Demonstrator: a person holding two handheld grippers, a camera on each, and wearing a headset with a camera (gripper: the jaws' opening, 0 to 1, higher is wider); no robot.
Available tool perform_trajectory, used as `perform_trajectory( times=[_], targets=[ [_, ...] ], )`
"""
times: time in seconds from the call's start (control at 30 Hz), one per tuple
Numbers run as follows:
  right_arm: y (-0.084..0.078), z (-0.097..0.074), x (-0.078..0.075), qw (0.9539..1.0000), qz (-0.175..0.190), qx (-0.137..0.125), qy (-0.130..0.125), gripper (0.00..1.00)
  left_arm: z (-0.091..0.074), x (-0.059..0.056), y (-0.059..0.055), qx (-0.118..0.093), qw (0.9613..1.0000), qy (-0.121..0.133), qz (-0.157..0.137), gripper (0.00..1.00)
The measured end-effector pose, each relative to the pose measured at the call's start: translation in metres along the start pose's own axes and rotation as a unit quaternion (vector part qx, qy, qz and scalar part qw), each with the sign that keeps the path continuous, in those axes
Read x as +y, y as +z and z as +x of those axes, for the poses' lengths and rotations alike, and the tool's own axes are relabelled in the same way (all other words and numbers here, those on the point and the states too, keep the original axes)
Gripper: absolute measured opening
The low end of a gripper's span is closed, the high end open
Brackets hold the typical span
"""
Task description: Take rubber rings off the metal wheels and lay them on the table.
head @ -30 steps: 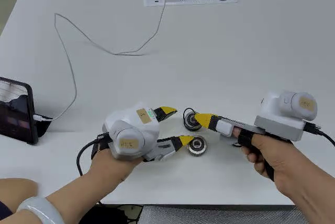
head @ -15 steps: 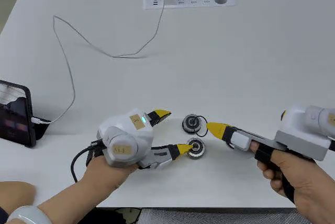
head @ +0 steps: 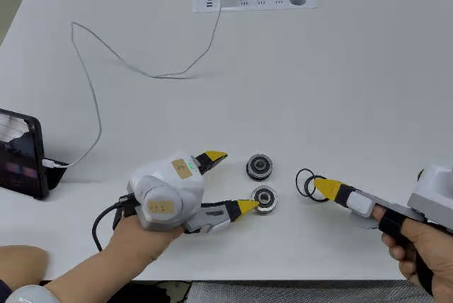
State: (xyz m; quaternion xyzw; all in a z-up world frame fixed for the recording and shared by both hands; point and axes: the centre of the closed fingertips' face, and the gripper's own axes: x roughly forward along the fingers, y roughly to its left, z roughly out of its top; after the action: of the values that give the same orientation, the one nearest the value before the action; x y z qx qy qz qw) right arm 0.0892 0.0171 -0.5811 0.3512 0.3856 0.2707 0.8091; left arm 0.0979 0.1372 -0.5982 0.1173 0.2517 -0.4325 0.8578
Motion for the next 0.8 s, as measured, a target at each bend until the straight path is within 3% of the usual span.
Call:
perform_trajectory(
  times=[0.23, 0.47, 0.8],
  targets=[
    [-0.001, -0.003, -0.016, 0.9996, -0.010, 0.003, -0.027, 0.02, 0.001, -0.001, 0.001, 0.001, 1.0000, -0.001, -0.001, 0.58],
    [-0.003, -0.003, -0.025, 0.9964, -0.059, 0.018, -0.057, 0.03, 0.001, -0.002, 0.000, 0.003, 1.0000, -0.003, -0.003, 0.58],
    [-0.006, -0.002, -0.025, 0.9926, -0.097, 0.033, -0.064, 0.07, 0.001, -0.003, -0.001, 0.004, 1.0000, -0.006, -0.004, 0.57]
  ],
)
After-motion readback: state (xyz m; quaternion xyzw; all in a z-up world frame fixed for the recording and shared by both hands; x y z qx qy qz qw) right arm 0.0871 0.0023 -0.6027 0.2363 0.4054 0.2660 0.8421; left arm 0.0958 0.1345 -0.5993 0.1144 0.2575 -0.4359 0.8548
